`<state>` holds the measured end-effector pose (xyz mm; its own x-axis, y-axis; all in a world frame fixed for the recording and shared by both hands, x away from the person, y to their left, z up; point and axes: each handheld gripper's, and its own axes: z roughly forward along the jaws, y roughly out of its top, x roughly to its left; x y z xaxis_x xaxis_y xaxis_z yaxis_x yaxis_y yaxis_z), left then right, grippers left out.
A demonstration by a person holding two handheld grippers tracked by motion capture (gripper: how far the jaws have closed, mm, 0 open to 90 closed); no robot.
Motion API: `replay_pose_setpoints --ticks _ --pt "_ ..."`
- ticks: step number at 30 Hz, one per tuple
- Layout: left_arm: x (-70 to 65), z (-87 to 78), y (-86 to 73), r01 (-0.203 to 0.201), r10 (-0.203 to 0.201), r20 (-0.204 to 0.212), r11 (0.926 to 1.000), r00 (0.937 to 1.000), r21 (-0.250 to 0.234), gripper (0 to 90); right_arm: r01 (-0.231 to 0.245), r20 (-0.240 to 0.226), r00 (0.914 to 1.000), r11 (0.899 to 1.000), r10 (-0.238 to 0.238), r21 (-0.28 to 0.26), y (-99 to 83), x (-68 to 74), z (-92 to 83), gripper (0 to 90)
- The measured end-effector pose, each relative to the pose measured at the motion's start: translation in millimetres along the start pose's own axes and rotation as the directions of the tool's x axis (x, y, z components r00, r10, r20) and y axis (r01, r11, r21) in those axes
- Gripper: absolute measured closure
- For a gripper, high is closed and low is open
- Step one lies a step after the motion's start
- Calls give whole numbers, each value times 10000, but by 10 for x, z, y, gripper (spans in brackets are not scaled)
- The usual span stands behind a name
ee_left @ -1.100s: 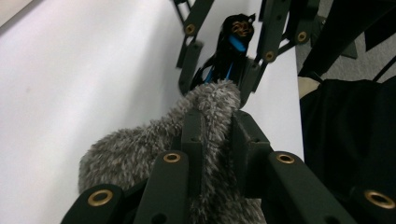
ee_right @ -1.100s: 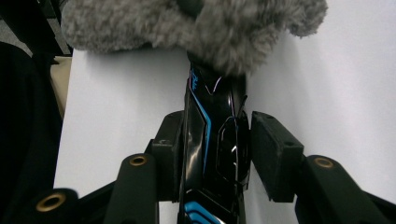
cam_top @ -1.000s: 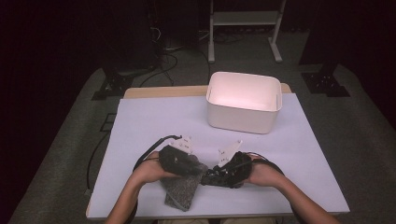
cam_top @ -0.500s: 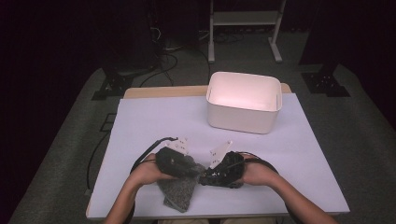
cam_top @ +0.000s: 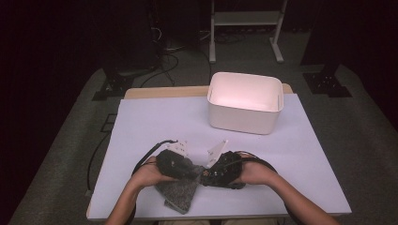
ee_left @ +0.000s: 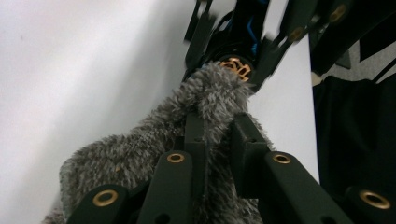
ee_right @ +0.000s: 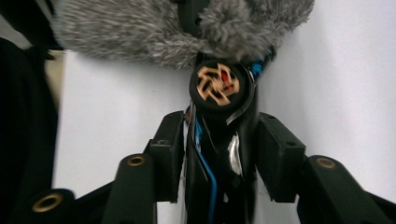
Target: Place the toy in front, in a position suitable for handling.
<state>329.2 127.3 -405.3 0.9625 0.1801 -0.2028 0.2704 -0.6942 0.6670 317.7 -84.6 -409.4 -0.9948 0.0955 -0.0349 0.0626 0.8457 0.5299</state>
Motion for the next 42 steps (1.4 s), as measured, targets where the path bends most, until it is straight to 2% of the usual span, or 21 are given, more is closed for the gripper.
replay_pose_setpoints --ticks 2,3,5,7,8,9,10,13,16,18,19,21,22,23,26,28,30,32,34,38,42 --pt "-20 -16 14 -93 93 -32 10000 10000 -7 801 127 -11 9999 9999 -127 52 31 3 34 555" --pt "-34 -31 21 -154 153 -58 9998 9999 -141 806 114 -53 9999 9997 -115 -221 50 7 35 570" --pt "-64 -68 45 -274 270 -156 9992 9995 -278 809 290 -72 9995 9989 -293 -368 75 18 39 572" --pt "-97 -108 91 -388 382 -298 9990 9988 -210 809 322 -97 9994 9982 -327 -501 97 24 42 573" --pt "-112 -128 118 -439 432 -302 9988 9986 -213 809 339 -57 9994 9975 -344 -626 107 19 38 609" --pt "-126 -154 145 -493 485 -356 9985 9982 -231 809 145 -190 9997 9959 -163 -891 117 11 21 612" --pt "-137 -183 169 -503 493 -423 9985 9979 -211 809 172 -122 9998 9941 -186 -1070 129 8 4 613" --pt "-144 -253 206 -569 561 -568 9983 9968 -130 807 159 -23 9999 9925 -163 -1211 147 -7 -44 614" --pt "-124 -305 188 -438 416 -646 9985 9970 -342 799 59 97 9999 9886 -45 -1507 123 -13 -106 615" --pt "-106 -391 184 -397 359 -711 9978 9968 -524 799 -117 100 9998 9749 143 -2221 106 -42 -212 616" --pt "-109 -437 194 -369 323 -747 9975 9967 -610 799 -117 100 9998 9749 143 -2221 106 -42 -212 616" --pt "-140 -545 253 -517 456 -920 9965 9947 -655 799 -320 32 9994 9612 341 -2739 131 -52 -270 615" --pt "-168 -602 295 -631 561 -1024 9957 9932 -671 799 -271 82 9995 9525 310 -3034 151 -51 -287 615" --pt "-196 -653 338 -767 695 -1092 9950 9916 -635 799 -280 25 9995 9349 309 -3538 179 -49 -307 614" --pt "-257 -683 429 -1042 1007 -1174 9943 9880 -241 799 -198 119 9996 9292 260 -3692 179 -39 -303 613" --pt "-259 -630 445 -1073 1055 -1084 9942 9885 -108 799 -142 164 9996 9323 216 -3615 137 -20 -282 611" --pt "-246 -572 443 -1045 1019 -947 9942 9903 -234 799 -148 197 9995 9228 242 -3850 80 -6 -290 611" --pt "-240 -550 454 -979 939 -763 9939 9927 -509 799 -110 370 9989 9208 276 -3898 14 13 -352 608" --pt "-250 -543 501 -1133 1099 -778 9927 9909 -411 799 -132 397 9987 9221 310 -3867 -3 22 -377 607" --pt "-277 -519 589 -1307 1281 -780 9910 9887 -290 793 -9 664 9974 9329 266 -3602 -60 33 -472 603" --pt "-300 -475 637 -1427 1410 -730 9896 9873 -178 794 -138 697 9967 9295 425 -3687 -152 50 -539 601"
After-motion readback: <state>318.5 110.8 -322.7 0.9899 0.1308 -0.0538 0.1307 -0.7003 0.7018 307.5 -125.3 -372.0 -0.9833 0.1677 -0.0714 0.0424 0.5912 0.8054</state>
